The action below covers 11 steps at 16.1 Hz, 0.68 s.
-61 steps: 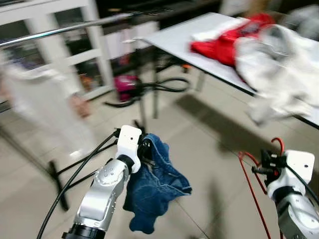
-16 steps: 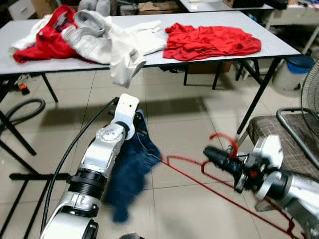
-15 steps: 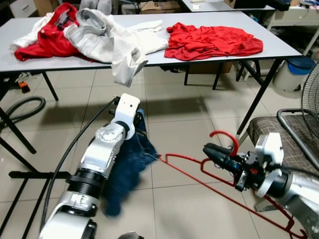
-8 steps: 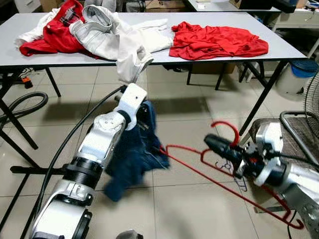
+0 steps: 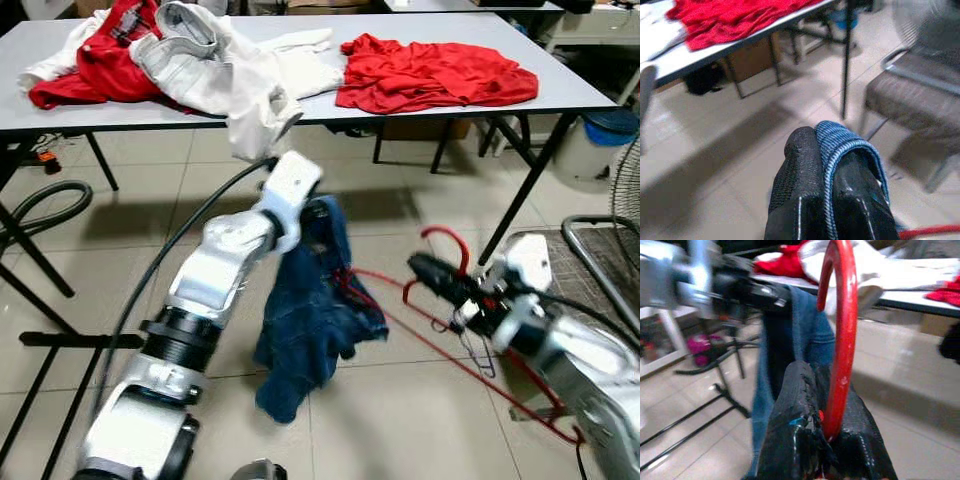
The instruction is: Hang hanger
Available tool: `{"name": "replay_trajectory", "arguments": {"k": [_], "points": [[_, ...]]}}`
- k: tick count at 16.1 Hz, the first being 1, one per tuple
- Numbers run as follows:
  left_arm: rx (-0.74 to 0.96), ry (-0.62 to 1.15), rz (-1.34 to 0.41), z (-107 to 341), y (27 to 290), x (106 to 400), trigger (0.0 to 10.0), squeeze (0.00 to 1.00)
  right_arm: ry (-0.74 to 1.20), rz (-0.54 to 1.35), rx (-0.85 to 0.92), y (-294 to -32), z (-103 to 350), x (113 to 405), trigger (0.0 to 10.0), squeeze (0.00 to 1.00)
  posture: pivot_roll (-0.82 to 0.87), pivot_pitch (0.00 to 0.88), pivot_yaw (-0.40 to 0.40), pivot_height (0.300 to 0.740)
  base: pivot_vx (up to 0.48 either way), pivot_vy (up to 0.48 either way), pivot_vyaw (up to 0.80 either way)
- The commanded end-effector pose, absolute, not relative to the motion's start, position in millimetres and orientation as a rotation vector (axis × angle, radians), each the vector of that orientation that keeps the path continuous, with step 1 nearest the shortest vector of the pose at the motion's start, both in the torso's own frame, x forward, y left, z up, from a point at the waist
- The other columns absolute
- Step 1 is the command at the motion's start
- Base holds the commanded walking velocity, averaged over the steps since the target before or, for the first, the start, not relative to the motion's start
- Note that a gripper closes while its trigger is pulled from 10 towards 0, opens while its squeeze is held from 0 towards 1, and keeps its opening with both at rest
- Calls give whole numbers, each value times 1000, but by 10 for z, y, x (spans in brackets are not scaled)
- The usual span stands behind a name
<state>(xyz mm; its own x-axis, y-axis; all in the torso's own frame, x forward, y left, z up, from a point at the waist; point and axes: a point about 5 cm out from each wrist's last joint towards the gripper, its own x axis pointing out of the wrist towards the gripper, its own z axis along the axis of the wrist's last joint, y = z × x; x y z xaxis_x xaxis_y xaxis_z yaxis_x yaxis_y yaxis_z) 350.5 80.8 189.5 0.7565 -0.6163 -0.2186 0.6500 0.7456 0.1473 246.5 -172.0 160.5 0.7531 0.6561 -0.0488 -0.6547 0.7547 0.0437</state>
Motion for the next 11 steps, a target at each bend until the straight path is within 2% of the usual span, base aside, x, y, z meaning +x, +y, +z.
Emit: {"name": "replay_trajectory", "arguments": {"k": [1,4,6,8,11], "points": [[200,113,-721,2094,761,3498,10000,0,57,673,8,-1723,1595,2503,10000,0,-41,57,26,740,0,0,0],[115,124,-813,2251,568,3341,10000,0,62,566,96,-1650,1495,2679,10000,0,-33,55,42,740,0,0,0],[83,125,-840,2318,488,3290,10000,0,78,581,151,-1576,1403,2731,10000,0,-21,50,48,740,0,0,0],[102,123,-819,2335,495,3316,10000,0,97,629,166,-1541,1362,2711,10000,0,-14,48,46,740,0,0,0],[260,109,-715,2306,586,3422,10000,0,43,780,187,-1473,1492,2579,10000,0,-10,44,42,740,0,0,0]]}}
